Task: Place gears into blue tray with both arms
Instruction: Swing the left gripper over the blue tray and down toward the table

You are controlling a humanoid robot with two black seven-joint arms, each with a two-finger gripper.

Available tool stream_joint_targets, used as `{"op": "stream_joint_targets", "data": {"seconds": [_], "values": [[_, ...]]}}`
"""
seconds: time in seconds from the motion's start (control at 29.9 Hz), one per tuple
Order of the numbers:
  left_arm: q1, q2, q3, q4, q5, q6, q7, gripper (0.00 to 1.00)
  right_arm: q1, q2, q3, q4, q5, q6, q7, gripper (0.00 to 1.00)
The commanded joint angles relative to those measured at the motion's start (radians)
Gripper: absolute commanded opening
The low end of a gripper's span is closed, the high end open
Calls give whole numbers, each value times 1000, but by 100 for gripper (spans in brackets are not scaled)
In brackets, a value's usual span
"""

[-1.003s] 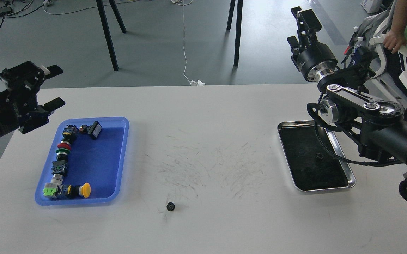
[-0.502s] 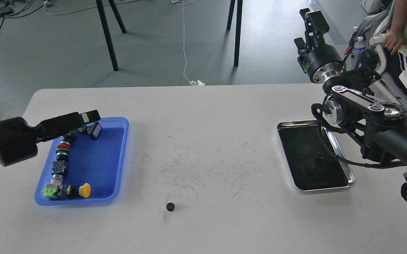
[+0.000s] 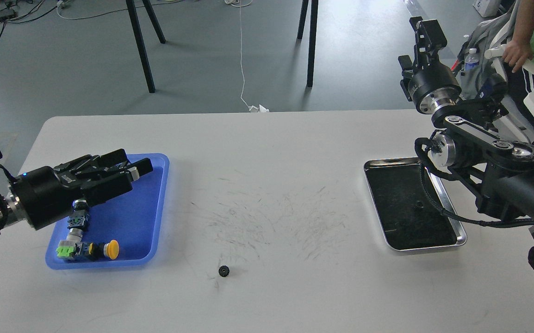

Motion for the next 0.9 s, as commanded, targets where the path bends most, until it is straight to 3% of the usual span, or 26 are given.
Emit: {"op": "stream_joint_targets", "data": {"seconds": [0.0, 0.23, 0.37, 0.57, 0.87], "values": [[2, -12, 0, -1, -3, -20, -17, 99, -33, -1, 12, 2, 2, 3, 0, 96], [3, -11, 26, -1, 22, -23, -17, 99, -66, -2, 25, 5, 5, 3, -14, 96], [14, -14, 34, 1, 182, -20, -17, 98, -77, -4, 25, 10, 5, -1, -14, 96], [113, -15, 48, 4, 465, 78, -17, 98, -73, -9, 24, 8, 3, -1, -14, 96], [156, -46, 49, 19, 522, 129, -17, 95, -82, -12, 35, 1, 3, -1, -15, 96]]}}
